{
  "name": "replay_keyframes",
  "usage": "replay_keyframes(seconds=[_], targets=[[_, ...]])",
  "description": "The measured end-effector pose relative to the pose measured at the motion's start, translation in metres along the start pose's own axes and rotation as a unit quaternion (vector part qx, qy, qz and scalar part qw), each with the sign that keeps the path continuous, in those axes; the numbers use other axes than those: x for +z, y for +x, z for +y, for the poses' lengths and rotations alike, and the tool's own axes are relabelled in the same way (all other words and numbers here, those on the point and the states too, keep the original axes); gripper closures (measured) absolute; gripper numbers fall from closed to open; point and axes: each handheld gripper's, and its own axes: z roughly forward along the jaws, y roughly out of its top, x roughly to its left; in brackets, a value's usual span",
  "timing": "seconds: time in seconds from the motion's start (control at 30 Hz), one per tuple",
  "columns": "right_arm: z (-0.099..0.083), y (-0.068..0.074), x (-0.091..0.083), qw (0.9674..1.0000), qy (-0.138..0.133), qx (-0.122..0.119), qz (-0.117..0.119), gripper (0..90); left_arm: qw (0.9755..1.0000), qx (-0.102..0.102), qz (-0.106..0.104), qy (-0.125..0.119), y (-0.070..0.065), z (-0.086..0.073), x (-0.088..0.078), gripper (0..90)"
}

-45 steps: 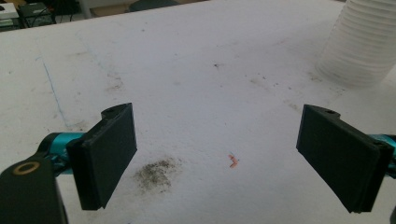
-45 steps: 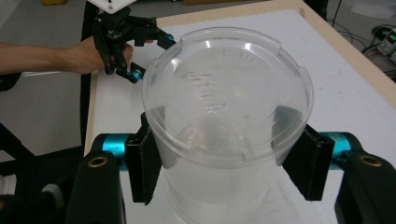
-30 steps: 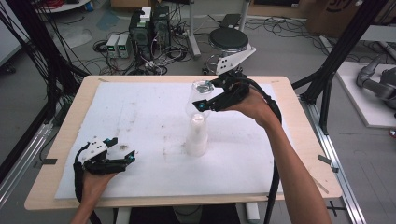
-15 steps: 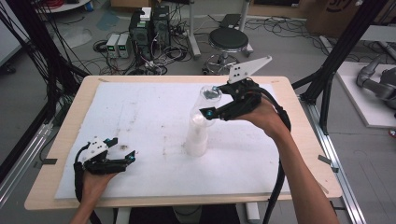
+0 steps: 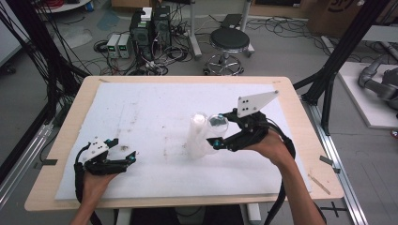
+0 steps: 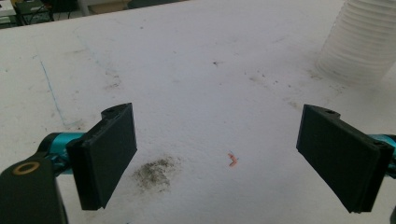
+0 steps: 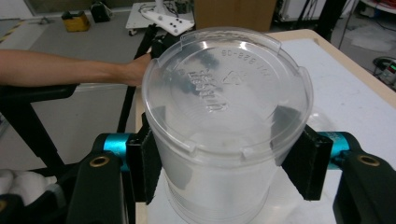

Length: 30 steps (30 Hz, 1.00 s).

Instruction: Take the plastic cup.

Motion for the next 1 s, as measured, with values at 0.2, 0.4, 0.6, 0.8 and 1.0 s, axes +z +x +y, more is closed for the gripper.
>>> replay_keyframes(seconds=[0.2,0.4,0.6,0.8,1.0], targets=[[-0.019,0.008,0.02,0.9999,-0.008,-0.002,0.01,37.1,1.0,-0.002,-0.003,0.001,0.001,0.0,0.0,12.0],[-0.037,0.011,0.038,0.9989,-0.035,0.009,0.03,37.0,1.0,0.005,-0.003,-0.005,-0.001,0.0,-0.001,12.0],[-0.048,0.01,0.044,0.9985,-0.039,0.022,0.032,37.0,1.0,0.001,-0.002,0.001,0.0,0.0,0.0,12.0],[-0.049,0.012,0.046,0.9983,-0.039,0.022,0.036,37.1,1.0,-0.002,-0.002,0.007,0.001,0.0,0.001,12.0],[-0.05,0.014,0.047,0.9982,-0.038,0.023,0.039,37.0,1.0,-0.003,-0.002,0.008,0.001,0.001,0.001,12.0]])
